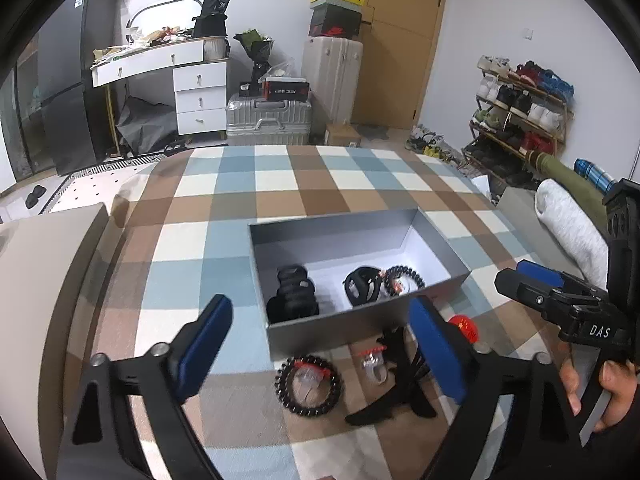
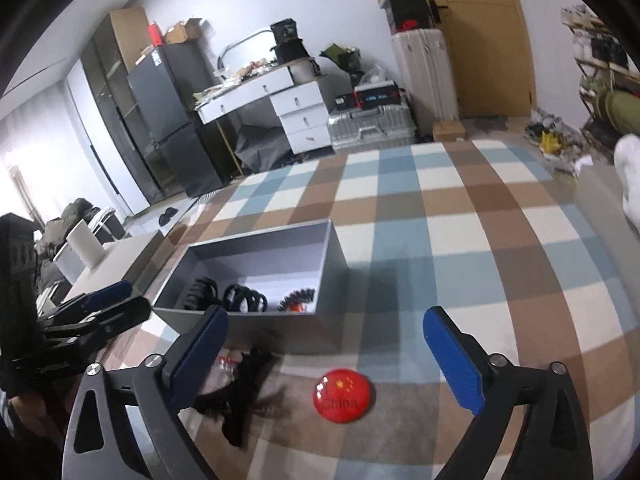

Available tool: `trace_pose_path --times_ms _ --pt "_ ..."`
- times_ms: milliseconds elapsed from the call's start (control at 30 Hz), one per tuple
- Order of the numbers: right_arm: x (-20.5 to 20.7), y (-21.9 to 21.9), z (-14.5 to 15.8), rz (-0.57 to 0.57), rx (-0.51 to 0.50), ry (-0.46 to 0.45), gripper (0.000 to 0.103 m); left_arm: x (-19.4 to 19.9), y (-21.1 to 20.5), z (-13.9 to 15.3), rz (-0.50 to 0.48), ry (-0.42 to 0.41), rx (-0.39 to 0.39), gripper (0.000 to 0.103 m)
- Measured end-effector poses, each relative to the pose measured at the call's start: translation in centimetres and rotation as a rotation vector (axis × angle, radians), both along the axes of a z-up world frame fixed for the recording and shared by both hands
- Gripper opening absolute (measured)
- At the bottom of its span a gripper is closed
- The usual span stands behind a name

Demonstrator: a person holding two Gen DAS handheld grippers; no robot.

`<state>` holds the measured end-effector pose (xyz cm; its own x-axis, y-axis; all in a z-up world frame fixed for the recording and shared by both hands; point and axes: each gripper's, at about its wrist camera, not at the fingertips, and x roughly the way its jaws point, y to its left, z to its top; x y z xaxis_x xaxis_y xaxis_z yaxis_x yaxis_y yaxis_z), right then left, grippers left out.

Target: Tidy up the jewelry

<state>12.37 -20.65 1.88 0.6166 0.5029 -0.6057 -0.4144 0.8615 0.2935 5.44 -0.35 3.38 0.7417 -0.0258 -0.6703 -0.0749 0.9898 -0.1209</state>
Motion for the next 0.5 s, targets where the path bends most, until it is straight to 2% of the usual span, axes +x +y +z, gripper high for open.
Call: trace_pose_path --times_ms 33,67,333,500 --pt "0.1 -0.1 -0.1 0.000 -0.005 0.005 0.102 -0.1 0.0 -0.1 0.003 0.002 0.002 0.100" --pt "0.0 -0.1 -0.3 0.003 -0.014 0.011 0.102 -0.3 0.0 -0.2 0.006 0.002 0.002 0.102" --pt "-1.0 0.8 -1.9 0.095 -0.143 0.029 0.103 -1.4 0.5 -1.6 0.036 0.040 -0.023 0.102" --pt "-1.8 1.0 -2.9 0.137 -0.150 0.033 0.103 -1.5 0.9 -2.6 0.068 0.065 -0.043 0.102"
